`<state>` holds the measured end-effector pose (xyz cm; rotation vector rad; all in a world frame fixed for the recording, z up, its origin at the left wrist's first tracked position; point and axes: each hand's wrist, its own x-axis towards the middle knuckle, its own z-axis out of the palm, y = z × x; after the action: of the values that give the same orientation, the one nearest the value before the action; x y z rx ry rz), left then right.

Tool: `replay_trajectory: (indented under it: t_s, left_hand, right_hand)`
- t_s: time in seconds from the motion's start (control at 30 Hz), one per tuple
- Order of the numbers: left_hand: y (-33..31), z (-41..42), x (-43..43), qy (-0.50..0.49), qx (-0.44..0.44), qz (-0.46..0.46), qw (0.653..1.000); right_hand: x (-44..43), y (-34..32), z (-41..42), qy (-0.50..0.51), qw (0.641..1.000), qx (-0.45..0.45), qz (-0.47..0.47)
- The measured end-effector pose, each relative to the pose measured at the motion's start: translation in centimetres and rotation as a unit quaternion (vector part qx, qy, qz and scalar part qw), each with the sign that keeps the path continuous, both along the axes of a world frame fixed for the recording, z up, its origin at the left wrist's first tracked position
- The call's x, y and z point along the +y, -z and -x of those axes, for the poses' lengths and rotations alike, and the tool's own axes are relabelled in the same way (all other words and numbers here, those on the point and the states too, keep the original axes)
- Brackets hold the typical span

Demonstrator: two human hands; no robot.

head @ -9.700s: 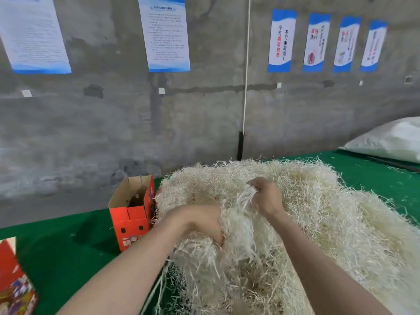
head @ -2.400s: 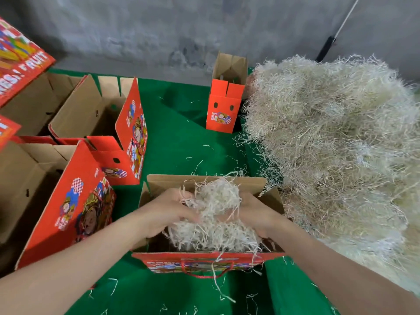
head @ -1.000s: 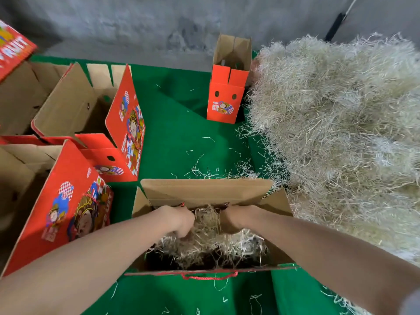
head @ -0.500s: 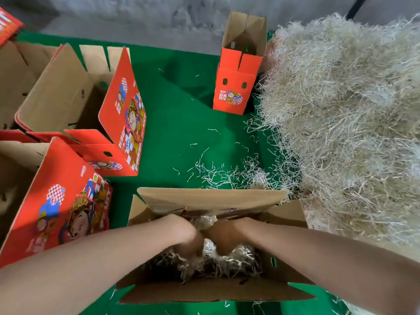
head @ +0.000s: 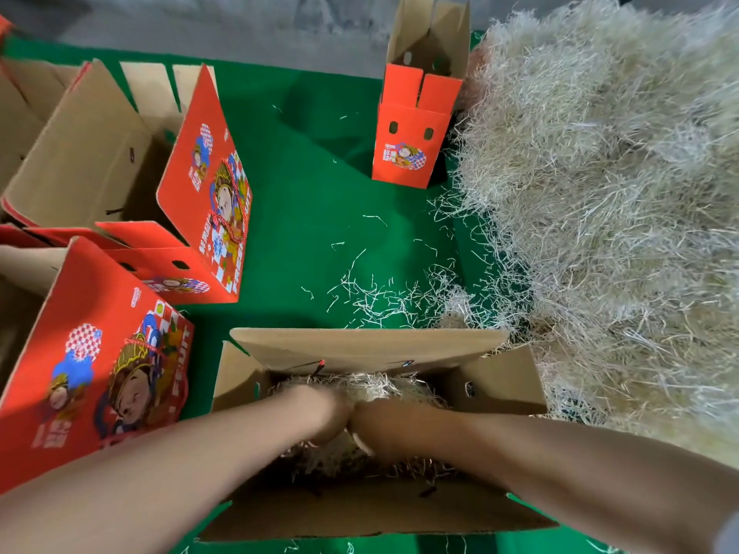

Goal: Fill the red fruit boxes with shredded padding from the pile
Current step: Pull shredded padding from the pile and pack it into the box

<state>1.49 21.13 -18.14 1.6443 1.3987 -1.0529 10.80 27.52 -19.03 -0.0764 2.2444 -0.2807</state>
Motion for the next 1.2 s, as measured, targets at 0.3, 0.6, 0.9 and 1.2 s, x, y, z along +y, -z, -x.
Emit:
replay_trajectory:
  t_s: [0.3, 0.6, 0.9, 1.2]
  left_hand:
    - [2.8, 1.7, -3.6, 0.05, 0.115, 0.096, 0.988]
    - [2.0, 1.3, -1.8, -0.245, -0.047, -0.115, 0.962]
    - [4.0, 1.7, -4.8, -0.064, 0.07, 0.039, 0.995]
    - [1.9, 0.6, -1.1, -0.099, -0.045, -0.209, 0.972]
  right_hand:
    - [0.9, 0.3, -1.0, -0.091, 0.977, -0.164, -0.106]
    - [0.5, -1.0, -0.5, 0.057, 0.989, -0.03, 0.131]
    - [1.7, 0.9, -1.0, -0.076, 0.992, -0.09, -0.042]
    - [2.2, -0.3, -1.6, 0.108, 0.985, 0.118, -0.064]
